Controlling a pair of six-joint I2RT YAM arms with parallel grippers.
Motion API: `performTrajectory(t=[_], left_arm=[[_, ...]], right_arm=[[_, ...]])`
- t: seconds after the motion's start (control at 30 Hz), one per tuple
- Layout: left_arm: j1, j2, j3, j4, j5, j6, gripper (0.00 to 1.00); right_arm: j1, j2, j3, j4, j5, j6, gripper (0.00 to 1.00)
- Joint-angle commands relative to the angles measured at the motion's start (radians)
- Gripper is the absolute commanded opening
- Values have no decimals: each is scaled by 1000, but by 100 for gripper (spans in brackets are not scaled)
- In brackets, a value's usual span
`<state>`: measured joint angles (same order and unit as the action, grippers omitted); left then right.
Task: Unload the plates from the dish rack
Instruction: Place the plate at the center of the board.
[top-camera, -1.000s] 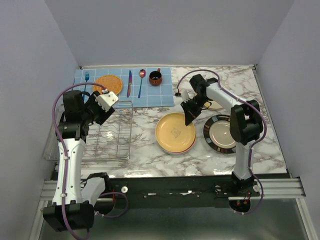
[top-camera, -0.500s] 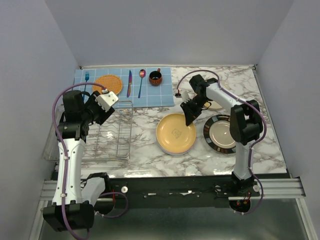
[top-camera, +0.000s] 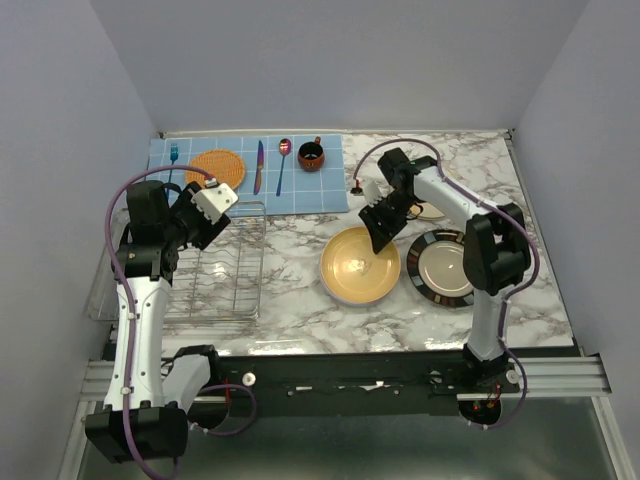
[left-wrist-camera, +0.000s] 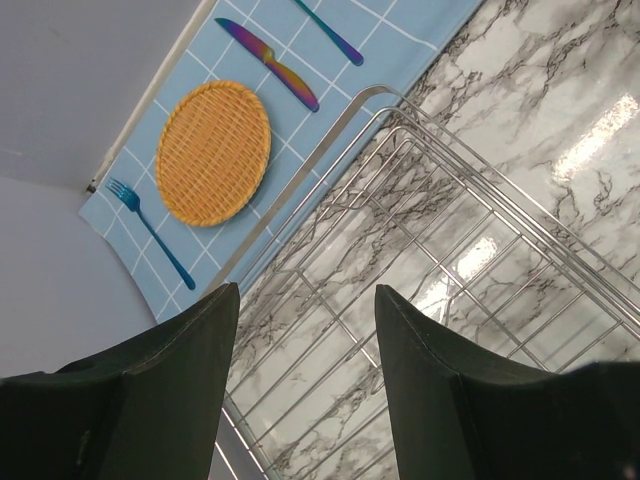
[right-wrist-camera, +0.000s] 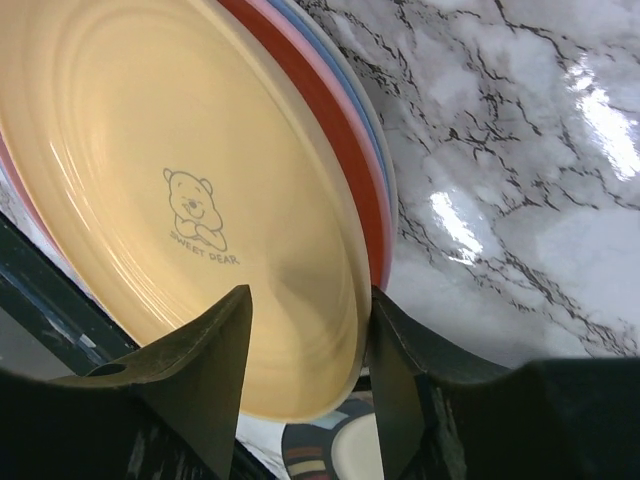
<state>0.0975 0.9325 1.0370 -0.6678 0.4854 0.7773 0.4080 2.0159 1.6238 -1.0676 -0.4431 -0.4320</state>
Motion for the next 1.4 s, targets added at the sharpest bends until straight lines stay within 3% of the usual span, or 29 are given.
performTrajectory(t=[0.0,1.1,1.13,1.17,1.3,1.37], left_arm=[[-7,-18,-9,8,16,5,66],[-12,-61,-26,2,-1,-1,66],[-13,-66,-34,11,-2,-4,66],[-13,-67,-40,20,-7,-12,68],[-13,-83,-81,111,-53,-126,76],[-15,-86,-112,178,-86,-232,81]], right_arm=[[14,-81,-10,17,81,15,56],[106,-221,-107,130,414,82,58],[106,-252,-102,132,422,87,75],[106,-267,-97,138,437,90,79],[106,-368,-87,170,520,111,83],[106,-442,-99,217,581,118,91]])
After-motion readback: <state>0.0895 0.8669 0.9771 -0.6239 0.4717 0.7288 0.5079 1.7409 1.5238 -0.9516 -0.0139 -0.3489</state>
